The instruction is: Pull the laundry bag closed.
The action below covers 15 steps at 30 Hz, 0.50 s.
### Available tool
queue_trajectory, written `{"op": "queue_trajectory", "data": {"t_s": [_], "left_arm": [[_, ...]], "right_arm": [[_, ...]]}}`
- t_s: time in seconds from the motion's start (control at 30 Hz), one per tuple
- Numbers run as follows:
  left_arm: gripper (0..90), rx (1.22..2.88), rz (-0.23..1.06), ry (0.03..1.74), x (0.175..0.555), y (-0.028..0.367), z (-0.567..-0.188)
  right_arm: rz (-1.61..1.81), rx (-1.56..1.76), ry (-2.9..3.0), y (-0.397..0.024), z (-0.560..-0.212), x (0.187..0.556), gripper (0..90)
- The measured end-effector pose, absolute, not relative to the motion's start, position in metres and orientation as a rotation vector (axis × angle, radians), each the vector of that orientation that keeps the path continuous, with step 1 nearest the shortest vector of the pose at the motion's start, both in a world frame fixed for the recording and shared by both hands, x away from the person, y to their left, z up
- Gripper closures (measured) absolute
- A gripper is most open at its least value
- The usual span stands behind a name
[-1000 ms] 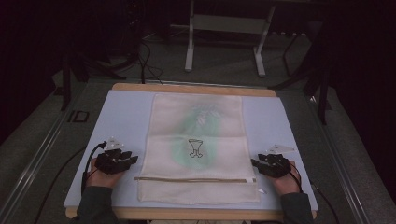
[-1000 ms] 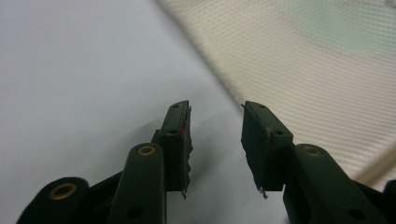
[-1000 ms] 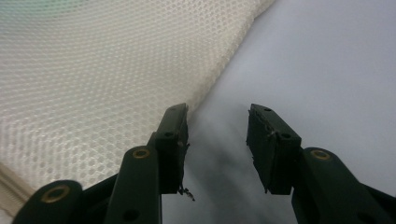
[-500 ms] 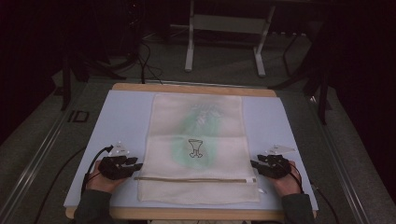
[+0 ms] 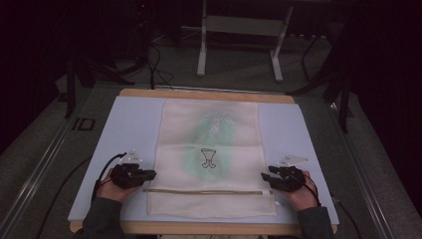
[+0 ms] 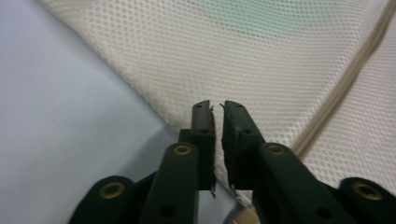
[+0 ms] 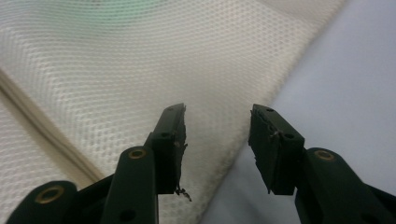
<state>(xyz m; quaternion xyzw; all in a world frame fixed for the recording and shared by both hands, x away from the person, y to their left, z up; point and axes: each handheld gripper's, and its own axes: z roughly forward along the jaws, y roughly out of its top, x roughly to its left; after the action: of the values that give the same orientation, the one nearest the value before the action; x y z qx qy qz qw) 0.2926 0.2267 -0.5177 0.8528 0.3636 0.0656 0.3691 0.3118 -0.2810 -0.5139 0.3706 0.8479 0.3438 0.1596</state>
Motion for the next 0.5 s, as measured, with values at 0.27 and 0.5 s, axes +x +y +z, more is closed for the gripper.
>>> {"op": "queue_trajectory", "data": {"t_s": [0.27,0.5], "left_arm": [[89.7,2.218,0.144,0.903,0.293,0.225,-0.517],[89.7,2.246,0.149,0.903,0.294,0.224,-0.520]], "right_arm": [[0.987,1.010,2.450,-0.270,-0.511,0.308,54.1],[0.993,0.966,2.477,-0.261,-0.508,0.304,53.4]]}}
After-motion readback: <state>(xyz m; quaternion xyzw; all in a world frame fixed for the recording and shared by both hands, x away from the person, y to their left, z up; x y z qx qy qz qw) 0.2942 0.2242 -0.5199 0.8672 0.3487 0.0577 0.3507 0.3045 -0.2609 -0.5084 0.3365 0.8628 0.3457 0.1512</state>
